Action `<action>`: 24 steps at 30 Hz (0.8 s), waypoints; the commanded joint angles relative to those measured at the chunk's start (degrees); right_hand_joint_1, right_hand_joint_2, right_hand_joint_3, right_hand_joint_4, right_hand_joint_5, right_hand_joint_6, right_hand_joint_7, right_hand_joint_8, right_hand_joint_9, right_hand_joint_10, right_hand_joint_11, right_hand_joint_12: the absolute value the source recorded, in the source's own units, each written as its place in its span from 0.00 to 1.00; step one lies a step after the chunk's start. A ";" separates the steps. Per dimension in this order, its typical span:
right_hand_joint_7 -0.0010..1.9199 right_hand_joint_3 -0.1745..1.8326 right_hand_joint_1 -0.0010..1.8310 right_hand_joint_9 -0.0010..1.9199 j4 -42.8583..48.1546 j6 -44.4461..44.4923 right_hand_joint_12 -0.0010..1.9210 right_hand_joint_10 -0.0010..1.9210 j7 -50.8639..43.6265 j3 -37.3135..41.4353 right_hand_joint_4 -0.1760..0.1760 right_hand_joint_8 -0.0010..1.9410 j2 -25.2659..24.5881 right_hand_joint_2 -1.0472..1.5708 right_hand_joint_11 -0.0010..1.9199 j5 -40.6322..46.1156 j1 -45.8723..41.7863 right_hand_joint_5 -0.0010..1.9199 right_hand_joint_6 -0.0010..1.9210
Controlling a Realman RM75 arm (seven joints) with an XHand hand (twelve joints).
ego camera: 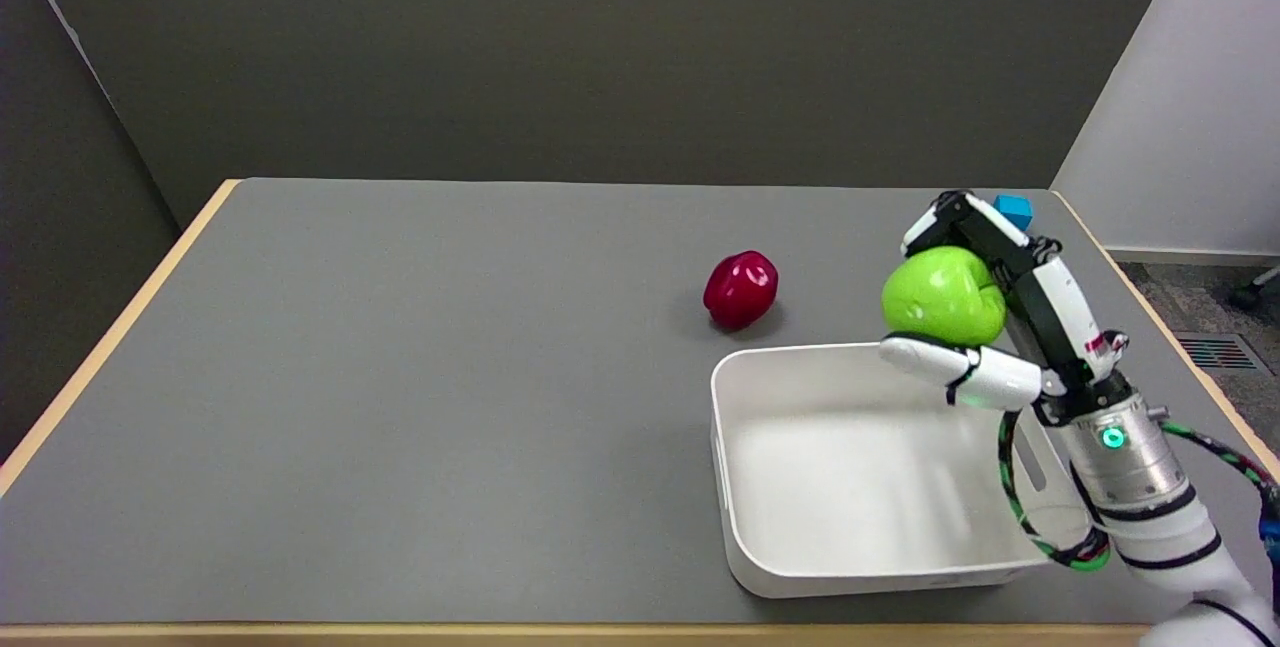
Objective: Place the green apple into the white box.
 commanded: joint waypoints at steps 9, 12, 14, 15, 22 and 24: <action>0.20 0.14 0.56 0.33 -7.46 6.16 1.00 1.00 11.02 -3.54 0.00 1.00 -1.91 0.95 0.20 -0.26 -0.26 0.20 0.96; 0.26 0.15 0.59 0.31 -7.71 7.77 1.00 1.00 11.02 -3.54 0.00 0.93 -1.99 0.92 0.08 -0.73 0.79 0.23 0.90; 0.31 0.50 0.48 0.28 -7.14 8.01 1.00 1.00 11.11 -3.78 0.33 0.90 -1.75 0.76 0.08 -0.73 1.28 0.20 0.58; 0.34 0.53 0.47 0.28 -7.03 8.01 1.00 1.00 11.30 -3.87 0.36 0.86 -1.59 0.74 0.09 -0.74 1.44 0.21 0.54; 0.13 0.54 0.19 0.08 -5.40 8.09 0.61 0.42 13.58 -3.54 0.55 0.23 -0.98 0.65 0.03 -1.61 2.77 0.11 0.24; 0.05 0.55 0.15 0.00 -5.22 8.09 0.50 0.23 13.58 -3.70 0.57 0.15 -0.64 0.63 0.00 -1.61 3.19 0.09 0.23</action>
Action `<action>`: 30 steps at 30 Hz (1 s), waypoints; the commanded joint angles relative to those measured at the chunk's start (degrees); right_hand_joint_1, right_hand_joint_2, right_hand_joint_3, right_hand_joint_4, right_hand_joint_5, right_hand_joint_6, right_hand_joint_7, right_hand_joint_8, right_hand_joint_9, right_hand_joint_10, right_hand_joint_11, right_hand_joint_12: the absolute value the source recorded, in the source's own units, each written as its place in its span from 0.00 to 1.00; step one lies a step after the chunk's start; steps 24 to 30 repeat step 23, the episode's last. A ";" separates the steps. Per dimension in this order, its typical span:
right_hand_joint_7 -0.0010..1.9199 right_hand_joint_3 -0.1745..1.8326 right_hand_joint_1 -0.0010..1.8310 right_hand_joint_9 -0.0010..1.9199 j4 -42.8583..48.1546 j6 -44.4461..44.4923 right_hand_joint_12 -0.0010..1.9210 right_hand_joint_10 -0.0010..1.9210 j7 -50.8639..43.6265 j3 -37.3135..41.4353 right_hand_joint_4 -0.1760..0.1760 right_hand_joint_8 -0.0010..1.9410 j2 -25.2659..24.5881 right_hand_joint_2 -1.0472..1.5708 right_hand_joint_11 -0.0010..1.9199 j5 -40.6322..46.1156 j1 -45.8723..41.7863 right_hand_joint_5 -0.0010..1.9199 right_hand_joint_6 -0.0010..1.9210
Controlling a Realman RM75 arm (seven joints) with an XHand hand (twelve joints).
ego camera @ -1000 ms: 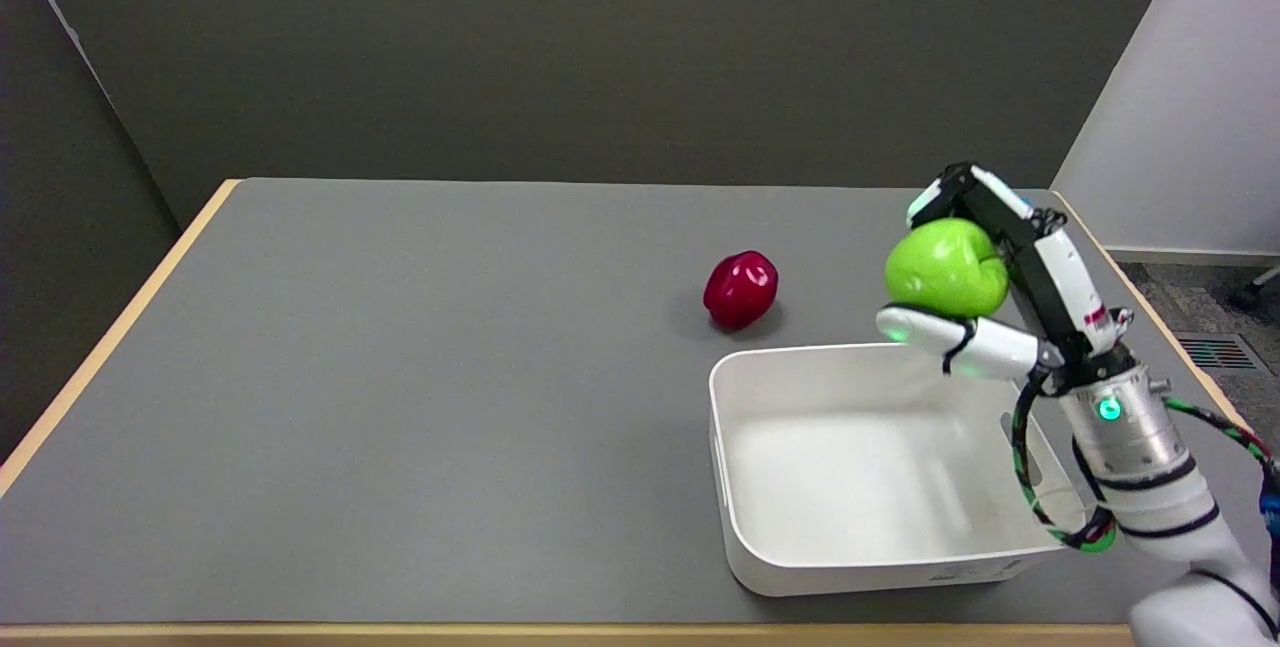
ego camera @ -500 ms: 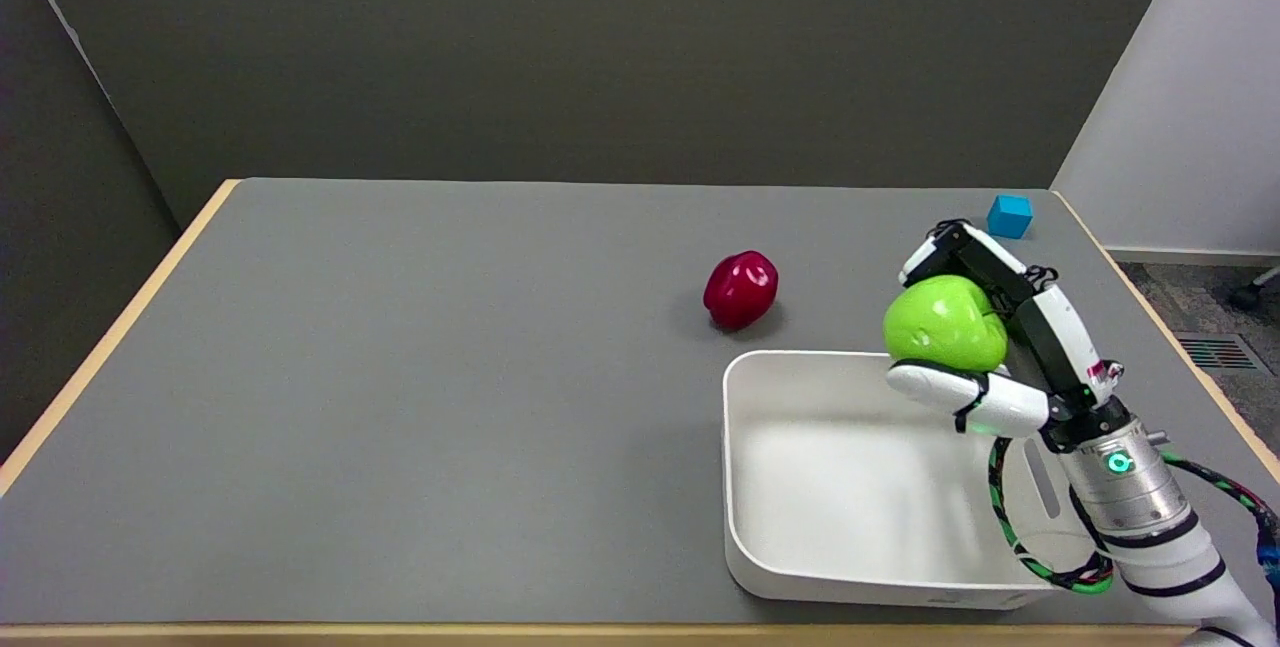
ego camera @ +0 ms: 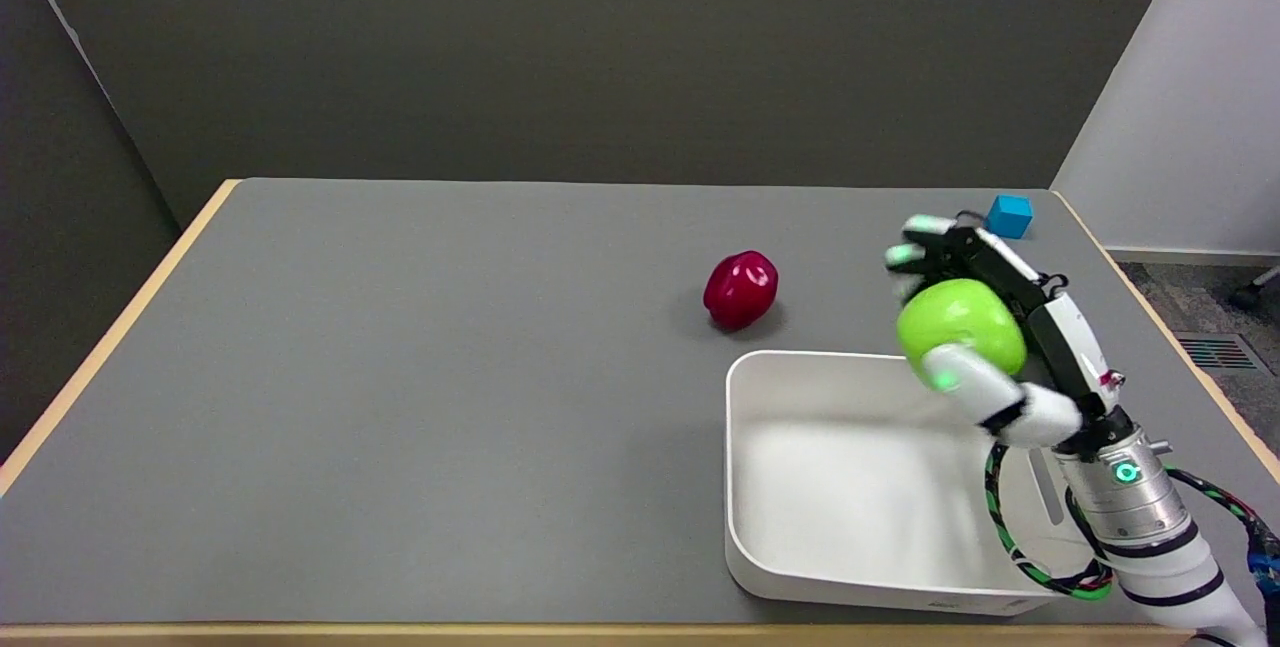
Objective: Place the green apple into the white box.
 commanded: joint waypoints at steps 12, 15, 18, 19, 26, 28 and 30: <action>0.00 0.53 0.13 0.00 0.84 2.18 0.31 0.00 6.33 -0.06 0.59 0.00 1.77 0.63 0.00 -0.82 5.35 0.05 0.19; 0.00 0.53 0.13 0.00 1.41 2.34 0.30 0.00 8.06 0.03 0.59 0.00 2.26 0.63 0.00 -0.82 7.07 0.05 0.19; 0.00 0.54 0.13 0.00 2.85 3.22 0.30 0.00 10.94 0.83 0.59 0.00 2.58 0.63 0.00 -0.50 8.90 0.05 0.19; 0.00 0.54 0.12 0.00 3.34 3.57 0.30 0.00 11.63 1.30 0.58 0.00 2.59 0.63 0.00 -0.30 9.18 0.04 0.18; 0.00 0.54 0.11 0.00 6.27 4.18 0.31 0.00 13.89 4.97 0.56 0.00 2.66 0.63 0.00 2.20 9.46 0.03 0.16; 0.00 0.54 0.11 0.00 6.27 4.18 0.31 0.00 13.89 4.97 0.56 0.00 2.66 0.63 0.00 2.20 9.46 0.03 0.16; 0.00 0.54 0.11 0.00 6.27 4.18 0.31 0.00 13.89 4.97 0.56 0.00 2.66 0.63 0.00 2.20 9.46 0.03 0.16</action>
